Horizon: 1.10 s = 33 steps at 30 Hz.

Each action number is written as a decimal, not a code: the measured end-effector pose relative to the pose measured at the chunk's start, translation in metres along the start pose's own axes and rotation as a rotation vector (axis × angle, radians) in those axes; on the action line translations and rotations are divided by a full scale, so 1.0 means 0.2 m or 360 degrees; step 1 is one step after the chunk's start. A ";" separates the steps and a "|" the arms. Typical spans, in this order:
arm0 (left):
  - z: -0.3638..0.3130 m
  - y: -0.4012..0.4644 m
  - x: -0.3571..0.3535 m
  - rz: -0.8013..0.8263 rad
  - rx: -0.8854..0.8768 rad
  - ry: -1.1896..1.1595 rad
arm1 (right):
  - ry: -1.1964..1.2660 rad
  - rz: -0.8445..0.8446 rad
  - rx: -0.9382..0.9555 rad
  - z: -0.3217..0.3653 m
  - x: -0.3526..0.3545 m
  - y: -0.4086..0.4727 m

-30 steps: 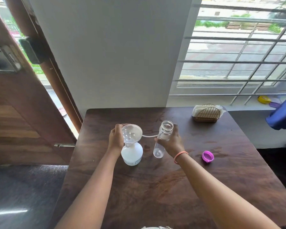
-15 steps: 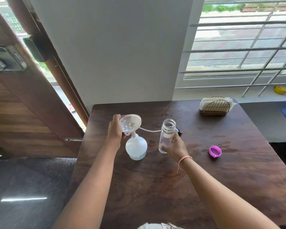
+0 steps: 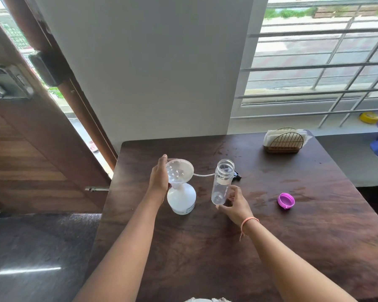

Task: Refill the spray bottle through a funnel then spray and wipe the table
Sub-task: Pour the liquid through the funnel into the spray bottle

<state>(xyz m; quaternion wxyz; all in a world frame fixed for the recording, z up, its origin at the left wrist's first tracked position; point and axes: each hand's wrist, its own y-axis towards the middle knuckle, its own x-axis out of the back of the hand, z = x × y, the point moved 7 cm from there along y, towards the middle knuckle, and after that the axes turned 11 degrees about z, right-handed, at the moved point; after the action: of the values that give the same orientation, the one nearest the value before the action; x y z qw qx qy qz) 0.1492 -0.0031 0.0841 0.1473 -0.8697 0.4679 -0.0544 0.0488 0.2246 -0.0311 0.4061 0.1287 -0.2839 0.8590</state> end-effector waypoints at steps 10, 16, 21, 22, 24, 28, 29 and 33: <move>0.01 0.01 0.00 0.0142 0.0078 -0.0021 | -0.0171 -0.0005 -0.0007 0.03 0.03 0.05; -0.03 0.00 0.06 0.0137 0.0043 -0.0365 | -0.0239 0.0021 0.0012 0.04 0.03 0.06; 0.09 0.02 0.09 0.0138 0.0198 -0.0547 | -0.0281 0.0058 0.0017 0.03 0.03 0.08; 0.11 0.02 0.08 0.0138 0.0221 -0.0622 | -0.0288 0.0069 0.0023 0.03 0.03 0.08; 0.14 0.01 0.08 0.0111 0.0265 -0.0772 | -0.0309 0.0091 0.0038 0.03 0.03 0.09; 0.17 -0.02 0.07 0.0048 0.0311 -0.1187 | -0.0333 0.0144 0.0089 0.02 0.04 0.10; 0.18 -0.03 0.08 0.0024 0.0302 -0.1251 | -0.0337 0.0160 0.0102 0.02 0.04 0.10; 0.16 -0.06 0.09 -0.0061 0.0216 -0.1332 | -0.0310 0.0244 0.0133 0.00 0.06 0.11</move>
<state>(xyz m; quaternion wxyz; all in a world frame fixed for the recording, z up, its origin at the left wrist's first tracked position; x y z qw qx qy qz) 0.1754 -0.0055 0.0571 0.3805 -0.8137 0.3469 0.2698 0.0250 0.2205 -0.0332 0.3040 0.2061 -0.2950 0.8821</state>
